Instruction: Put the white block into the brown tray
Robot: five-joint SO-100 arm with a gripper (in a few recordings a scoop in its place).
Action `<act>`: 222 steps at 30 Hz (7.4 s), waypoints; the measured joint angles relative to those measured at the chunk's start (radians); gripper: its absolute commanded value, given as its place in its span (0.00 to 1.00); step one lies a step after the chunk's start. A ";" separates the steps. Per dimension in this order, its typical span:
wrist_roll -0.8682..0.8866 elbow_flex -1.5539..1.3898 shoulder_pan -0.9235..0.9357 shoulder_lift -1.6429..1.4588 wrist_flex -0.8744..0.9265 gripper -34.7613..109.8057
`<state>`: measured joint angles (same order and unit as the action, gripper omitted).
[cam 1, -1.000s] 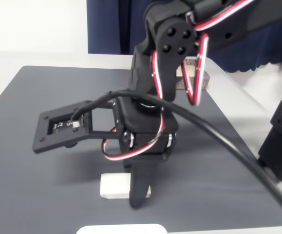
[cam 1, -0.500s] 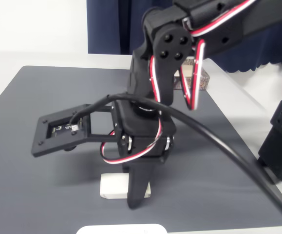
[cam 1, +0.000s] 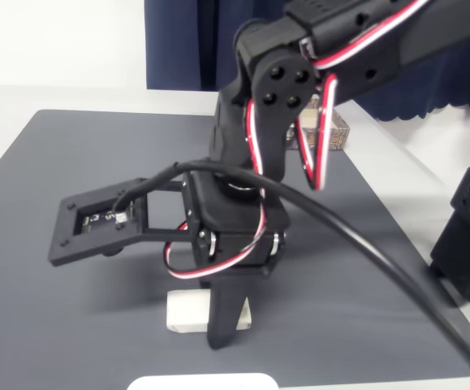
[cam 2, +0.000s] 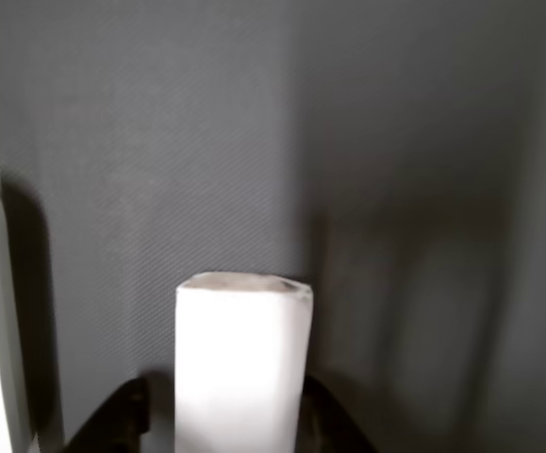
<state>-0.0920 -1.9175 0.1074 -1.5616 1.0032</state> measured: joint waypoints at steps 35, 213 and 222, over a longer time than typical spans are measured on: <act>-0.041 0.000 0.026 -0.074 0.052 0.36; -0.497 0.127 0.589 -0.278 0.396 0.24; -0.252 -0.290 0.302 -0.552 0.259 0.24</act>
<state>-0.3436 -2.2074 0.4096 -2.1138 1.2625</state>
